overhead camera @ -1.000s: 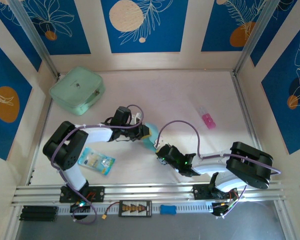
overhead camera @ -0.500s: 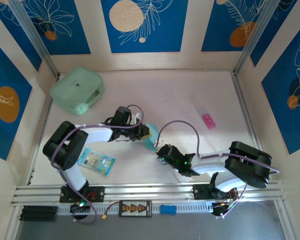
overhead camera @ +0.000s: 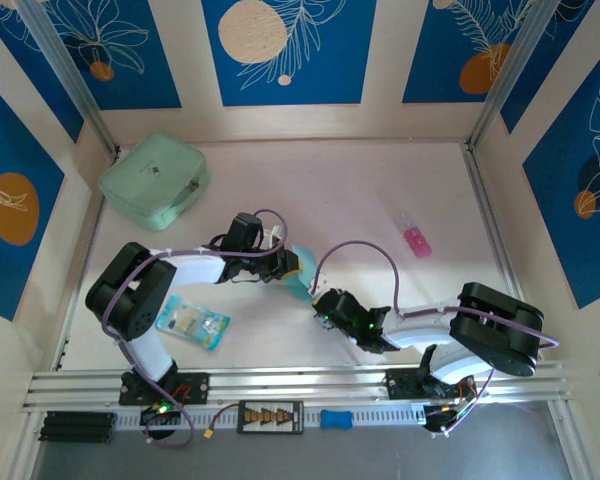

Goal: Fold a paper plane with a square sheet of paper (pick it up from the middle)
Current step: Fourth fold the wing at the center of the table.

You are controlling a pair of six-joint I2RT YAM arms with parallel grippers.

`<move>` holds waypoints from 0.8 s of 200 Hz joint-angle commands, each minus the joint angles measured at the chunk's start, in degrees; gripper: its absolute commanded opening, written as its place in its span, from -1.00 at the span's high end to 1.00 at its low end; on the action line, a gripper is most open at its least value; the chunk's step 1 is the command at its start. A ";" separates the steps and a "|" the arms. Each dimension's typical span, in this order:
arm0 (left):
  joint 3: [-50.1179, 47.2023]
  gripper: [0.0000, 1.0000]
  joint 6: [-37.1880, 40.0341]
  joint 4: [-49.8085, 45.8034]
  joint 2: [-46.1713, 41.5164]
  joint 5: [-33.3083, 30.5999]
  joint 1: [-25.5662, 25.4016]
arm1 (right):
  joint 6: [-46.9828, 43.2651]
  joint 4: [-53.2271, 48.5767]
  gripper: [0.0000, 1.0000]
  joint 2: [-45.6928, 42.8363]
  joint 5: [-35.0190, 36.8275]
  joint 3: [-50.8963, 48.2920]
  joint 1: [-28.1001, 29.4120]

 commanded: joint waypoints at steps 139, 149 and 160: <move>1.59 0.74 0.24 -0.87 -0.42 1.17 -0.32 | 1.67 2.64 0.56 -1.11 -0.75 -0.40 -0.90; 1.55 0.74 0.29 -0.94 -0.45 1.17 -0.34 | 1.74 2.58 0.57 -1.32 -0.94 -0.30 -0.89; 1.59 0.74 0.22 -0.92 -0.37 1.16 -0.36 | 1.89 2.56 0.59 -1.38 -1.11 -0.31 -0.93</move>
